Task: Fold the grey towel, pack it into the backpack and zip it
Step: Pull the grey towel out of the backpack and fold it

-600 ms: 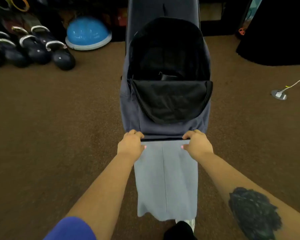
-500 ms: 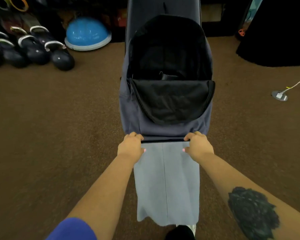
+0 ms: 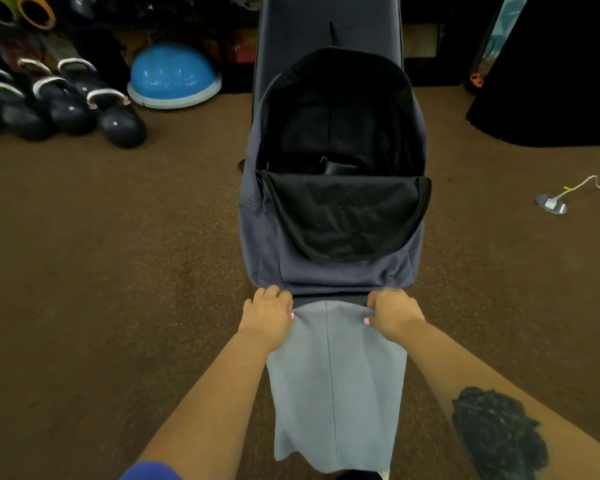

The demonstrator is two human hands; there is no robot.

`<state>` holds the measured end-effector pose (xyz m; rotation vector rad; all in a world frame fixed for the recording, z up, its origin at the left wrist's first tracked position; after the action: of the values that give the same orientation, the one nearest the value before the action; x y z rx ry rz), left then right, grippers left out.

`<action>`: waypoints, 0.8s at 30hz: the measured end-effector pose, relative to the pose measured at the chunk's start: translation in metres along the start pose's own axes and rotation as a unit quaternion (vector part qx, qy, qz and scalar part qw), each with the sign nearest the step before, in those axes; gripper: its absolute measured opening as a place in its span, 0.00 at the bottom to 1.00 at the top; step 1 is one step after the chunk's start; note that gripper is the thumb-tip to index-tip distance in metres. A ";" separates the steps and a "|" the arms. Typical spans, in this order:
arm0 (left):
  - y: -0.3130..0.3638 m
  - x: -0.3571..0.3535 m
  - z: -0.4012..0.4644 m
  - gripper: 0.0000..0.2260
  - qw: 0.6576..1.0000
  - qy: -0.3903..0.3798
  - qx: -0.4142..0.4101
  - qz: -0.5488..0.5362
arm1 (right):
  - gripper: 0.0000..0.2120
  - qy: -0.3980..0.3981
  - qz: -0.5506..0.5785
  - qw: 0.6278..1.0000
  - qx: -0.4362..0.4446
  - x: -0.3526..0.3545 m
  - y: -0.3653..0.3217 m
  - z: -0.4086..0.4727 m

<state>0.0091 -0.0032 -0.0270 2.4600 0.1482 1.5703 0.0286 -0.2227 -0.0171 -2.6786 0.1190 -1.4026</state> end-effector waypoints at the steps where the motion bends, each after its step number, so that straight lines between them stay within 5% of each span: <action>1: 0.001 0.005 -0.003 0.05 1.000 0.003 -0.008 -0.016 | 0.13 0.010 0.004 1.000 0.012 0.005 -0.001 -0.004; 4: 0.000 0.031 -0.014 0.04 0.998 0.002 -0.032 -0.058 | 0.07 0.035 0.041 0.998 0.037 0.030 -0.002 -0.020; 13: 0.007 0.134 -0.063 0.05 0.990 -0.006 -0.069 -0.119 | 0.14 0.068 0.113 0.988 0.081 0.129 -0.017 -0.091; 24: 0.038 0.293 -0.135 0.11 0.989 0.097 -0.089 0.066 | 0.06 0.148 0.050 0.976 0.151 0.274 -0.032 -0.181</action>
<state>0.0096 0.0360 0.2954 2.2193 -0.1227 1.7936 0.0360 -0.2361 0.3125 -2.1815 0.0586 -1.6308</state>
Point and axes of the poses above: each hand's wrist, its own z-axis towards the middle knuckle, its own x-axis out of the back of the hand, y = z × x, the point moved 1 cm from there along z, towards the middle knuckle, and after that the axes turned 5 degrees about -y, right-handed, at the moved point
